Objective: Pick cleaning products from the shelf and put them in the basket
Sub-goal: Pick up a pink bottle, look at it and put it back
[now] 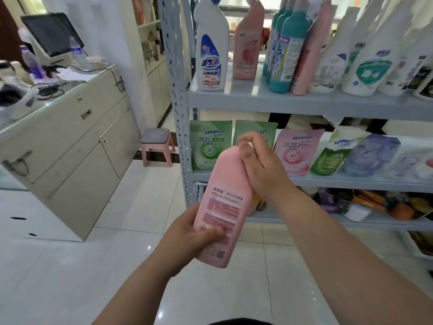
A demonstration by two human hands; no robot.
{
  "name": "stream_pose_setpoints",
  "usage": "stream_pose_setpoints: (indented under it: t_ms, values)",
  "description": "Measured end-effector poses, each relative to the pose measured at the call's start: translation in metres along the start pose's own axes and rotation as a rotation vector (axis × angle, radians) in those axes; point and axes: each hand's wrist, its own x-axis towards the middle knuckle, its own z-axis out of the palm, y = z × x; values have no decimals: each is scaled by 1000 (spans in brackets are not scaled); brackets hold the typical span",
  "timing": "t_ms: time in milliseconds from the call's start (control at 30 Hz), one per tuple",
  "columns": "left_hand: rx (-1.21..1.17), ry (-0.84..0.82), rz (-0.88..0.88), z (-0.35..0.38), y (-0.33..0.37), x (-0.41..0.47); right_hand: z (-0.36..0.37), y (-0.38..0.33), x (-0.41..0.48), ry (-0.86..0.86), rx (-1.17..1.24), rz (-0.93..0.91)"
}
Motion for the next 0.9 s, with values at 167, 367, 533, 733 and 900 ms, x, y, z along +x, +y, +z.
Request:
stream_pose_setpoints:
  t_ms: [167, 367, 533, 733, 900]
  values:
    - [226, 347, 193, 31, 15, 23, 29, -2, -27, -138, 165, 301]
    - [-20, 113, 238, 42, 33, 48, 10, 7, -2, 57, 595, 322]
    - [15, -59, 115, 36, 53, 95, -16, 21, 21, 56, 706, 251]
    - [17, -52, 154, 37, 93, 162, -53, 29, 88, 85, 603, 182]
    - [71, 200, 266, 56, 122, 226, -89, 53, 144, 202, 417, 121]
